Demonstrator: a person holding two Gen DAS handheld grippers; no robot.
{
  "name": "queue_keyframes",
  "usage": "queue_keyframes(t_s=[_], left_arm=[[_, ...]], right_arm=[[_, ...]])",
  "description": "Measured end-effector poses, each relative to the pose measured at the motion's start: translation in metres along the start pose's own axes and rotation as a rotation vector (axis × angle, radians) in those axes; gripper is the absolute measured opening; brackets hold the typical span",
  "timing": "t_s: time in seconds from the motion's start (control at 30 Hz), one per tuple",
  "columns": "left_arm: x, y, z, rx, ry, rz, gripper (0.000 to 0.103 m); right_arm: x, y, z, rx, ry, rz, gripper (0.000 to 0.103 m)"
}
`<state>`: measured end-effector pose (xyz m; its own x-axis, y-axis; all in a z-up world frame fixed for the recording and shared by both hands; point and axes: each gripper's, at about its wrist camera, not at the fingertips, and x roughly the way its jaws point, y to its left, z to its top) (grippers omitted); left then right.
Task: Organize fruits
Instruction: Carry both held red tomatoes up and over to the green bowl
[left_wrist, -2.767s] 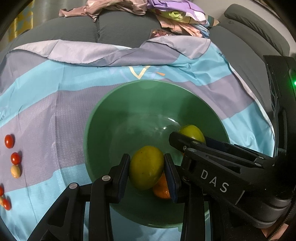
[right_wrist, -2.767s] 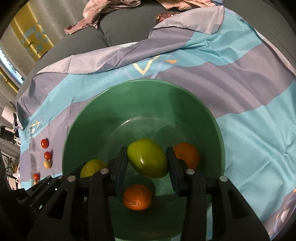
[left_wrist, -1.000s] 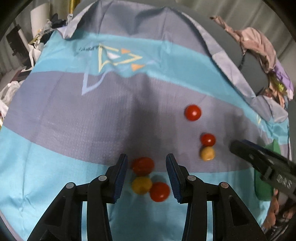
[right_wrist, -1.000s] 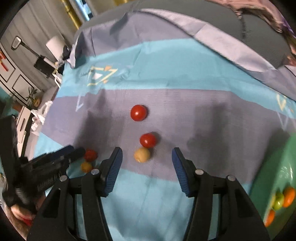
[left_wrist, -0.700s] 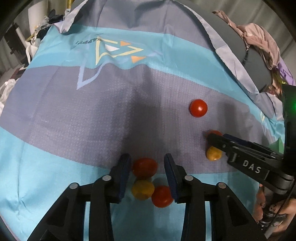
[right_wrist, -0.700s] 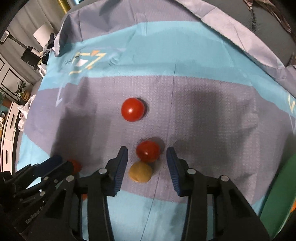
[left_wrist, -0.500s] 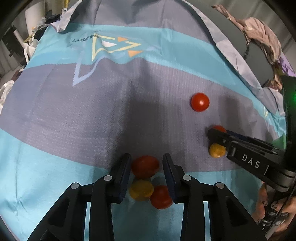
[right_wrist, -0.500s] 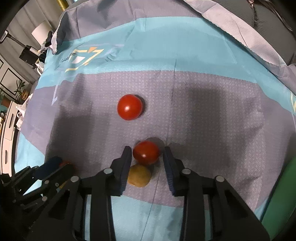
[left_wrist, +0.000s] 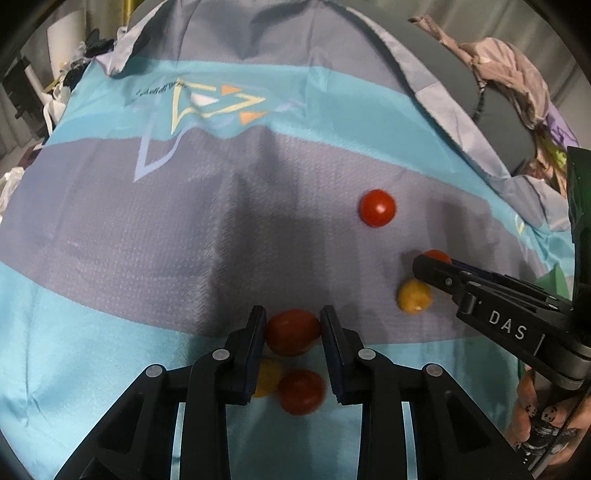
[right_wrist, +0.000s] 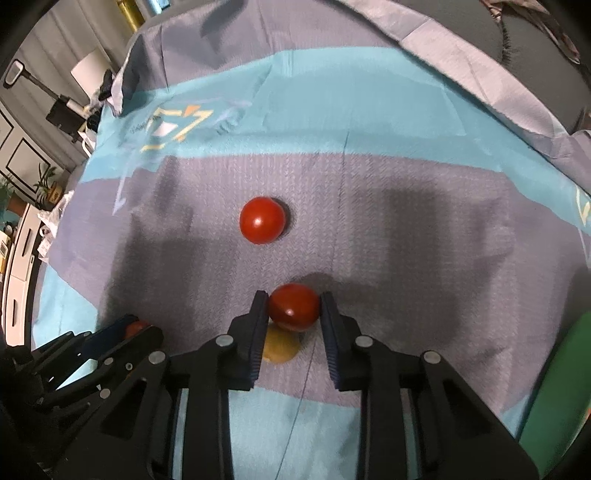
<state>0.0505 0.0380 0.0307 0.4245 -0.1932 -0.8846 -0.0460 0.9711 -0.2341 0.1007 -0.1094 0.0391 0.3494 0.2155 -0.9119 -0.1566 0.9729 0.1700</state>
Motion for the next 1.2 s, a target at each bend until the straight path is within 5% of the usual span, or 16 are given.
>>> queue_keyframes(t_s=[0.73,1.2], left_arm=[[-0.031,-0.061,-0.022,0.14,-0.062,-0.074,0.031],[-0.047,-0.099,-0.035,0.222,-0.096,-0.126,0.031]], right_arm=[[-0.089,-0.04,-0.068,0.079,-0.126,0.008,0.029],[-0.131,-0.063,-0.082,0.11,-0.241,0.017,0.029]])
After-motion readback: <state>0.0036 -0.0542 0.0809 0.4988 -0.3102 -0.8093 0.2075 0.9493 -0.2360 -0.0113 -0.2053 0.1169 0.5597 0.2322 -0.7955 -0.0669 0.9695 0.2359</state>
